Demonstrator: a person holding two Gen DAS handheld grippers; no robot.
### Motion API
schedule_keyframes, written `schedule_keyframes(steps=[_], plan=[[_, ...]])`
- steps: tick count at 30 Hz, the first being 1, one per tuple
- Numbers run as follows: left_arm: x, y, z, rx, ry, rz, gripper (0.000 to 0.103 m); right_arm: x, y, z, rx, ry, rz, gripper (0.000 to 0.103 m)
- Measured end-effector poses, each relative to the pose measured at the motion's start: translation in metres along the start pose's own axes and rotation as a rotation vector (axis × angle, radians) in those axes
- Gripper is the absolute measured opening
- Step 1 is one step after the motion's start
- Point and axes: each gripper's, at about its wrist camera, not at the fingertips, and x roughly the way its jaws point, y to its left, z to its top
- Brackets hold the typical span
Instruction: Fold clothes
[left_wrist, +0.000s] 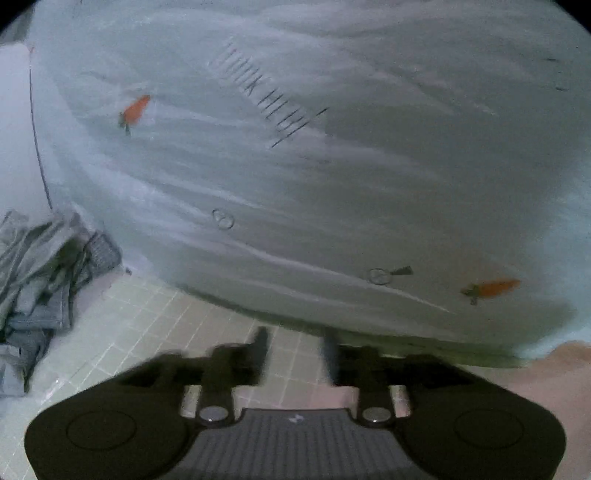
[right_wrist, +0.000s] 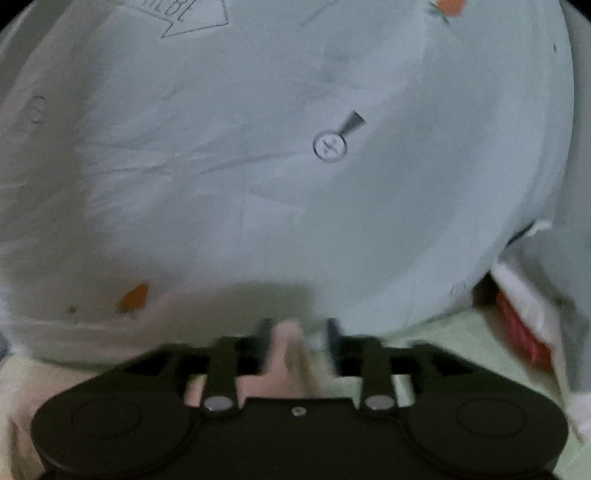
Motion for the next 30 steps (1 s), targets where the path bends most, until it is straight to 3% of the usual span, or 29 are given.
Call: schedule_keyframes(steps=[3,8,11,16,21,22,23,24,25,26,27,30], plan=[[0.002,0.008,-0.025,0.002,0.082,-0.045,0.056,0.003,0.001,-0.025,0.014,0.067,-0.01,0.053],[0.007,0.01,-0.1,0.051,0.309,-0.095,0.061,0.001,-0.009,-0.099,0.065,0.288,-0.037,0.053],[0.008,0.007,-0.127,0.047,0.386,-0.113,0.064,-0.005,-0.013,-0.132,0.13,0.382,-0.026,0.054],[0.006,-0.001,-0.146,0.092,0.42,-0.156,0.069,-0.008,0.0,-0.156,0.101,0.437,0.022,0.055],[0.008,-0.013,-0.147,0.15,0.417,-0.151,0.069,-0.001,0.014,-0.159,0.026,0.43,0.054,0.051],[0.01,-0.016,-0.146,0.167,0.414,-0.157,0.066,-0.001,0.013,-0.159,0.021,0.431,0.059,0.049],[0.012,-0.019,-0.145,0.187,0.411,-0.166,0.061,-0.001,0.013,-0.16,0.016,0.432,0.064,0.038],[0.014,-0.023,-0.145,0.208,0.408,-0.176,0.04,-0.002,0.011,-0.16,0.014,0.431,0.071,0.027],[0.018,-0.027,-0.146,0.225,0.421,-0.186,0.009,-0.005,0.009,-0.16,0.015,0.428,0.081,0.024],[0.02,-0.027,-0.148,0.222,0.435,-0.19,0.001,-0.007,0.006,-0.161,0.016,0.425,0.09,0.015],[0.02,-0.027,-0.151,0.215,0.447,-0.192,0.001,-0.011,0.003,-0.16,0.02,0.421,0.096,0.002],[0.015,-0.023,-0.155,0.187,0.462,-0.206,0.0,-0.026,-0.006,-0.152,0.01,0.379,0.039,0.0]])
